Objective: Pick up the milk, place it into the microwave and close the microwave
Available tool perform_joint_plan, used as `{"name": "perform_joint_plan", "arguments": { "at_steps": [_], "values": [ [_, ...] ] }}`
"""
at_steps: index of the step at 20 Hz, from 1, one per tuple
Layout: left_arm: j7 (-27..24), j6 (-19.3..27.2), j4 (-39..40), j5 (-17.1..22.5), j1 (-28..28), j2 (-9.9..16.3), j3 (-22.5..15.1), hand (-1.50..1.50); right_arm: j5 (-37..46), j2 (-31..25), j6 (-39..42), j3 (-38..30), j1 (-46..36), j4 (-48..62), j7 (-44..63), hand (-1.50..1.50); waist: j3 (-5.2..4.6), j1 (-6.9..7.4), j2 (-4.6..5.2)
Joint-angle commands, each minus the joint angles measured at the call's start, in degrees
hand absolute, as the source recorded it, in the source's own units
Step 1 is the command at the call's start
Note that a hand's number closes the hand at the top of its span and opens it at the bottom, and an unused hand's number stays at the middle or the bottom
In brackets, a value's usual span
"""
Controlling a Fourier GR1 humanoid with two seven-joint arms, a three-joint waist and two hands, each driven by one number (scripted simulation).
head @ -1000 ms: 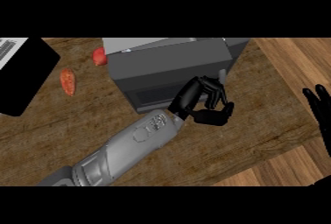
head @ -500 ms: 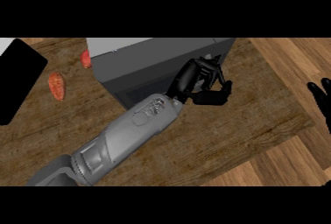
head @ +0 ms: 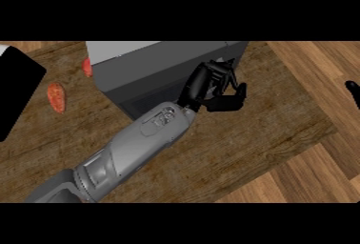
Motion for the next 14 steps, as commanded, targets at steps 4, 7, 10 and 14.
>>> {"name": "perform_joint_plan", "arguments": {
  "at_steps": [4, 7, 10, 14],
  "values": [
    [-0.34, 1.26, 2.64, 0.97, -3.96, -1.71, -0.06, 1.50, -1.55, -2.21, 0.08, -1.72, -1.77, 0.56, 1.42, -1.50, 0.20, -1.47, 0.94],
    [-0.56, 1.72, 2.31, 1.55, -4.11, -1.71, -0.19, 1.50, -1.93, -3.03, 0.22, -1.79, -2.21, 0.47, 2.27, -1.50, 0.17, -1.72, 1.01],
    [-0.80, 2.61, 2.12, 1.87, -4.16, -1.70, -0.49, 1.50, -2.18, -4.40, 0.65, -2.18, -3.01, 0.09, 2.99, -1.50, 0.11, -2.24, 1.00],
    [-0.87, 3.66, 1.72, 2.54, -4.38, -1.69, -0.60, 1.50, -4.06, -4.36, 0.53, -2.57, -3.91, 0.90, 3.46, -1.50, 0.23, -2.30, 1.29]
  ]
}}
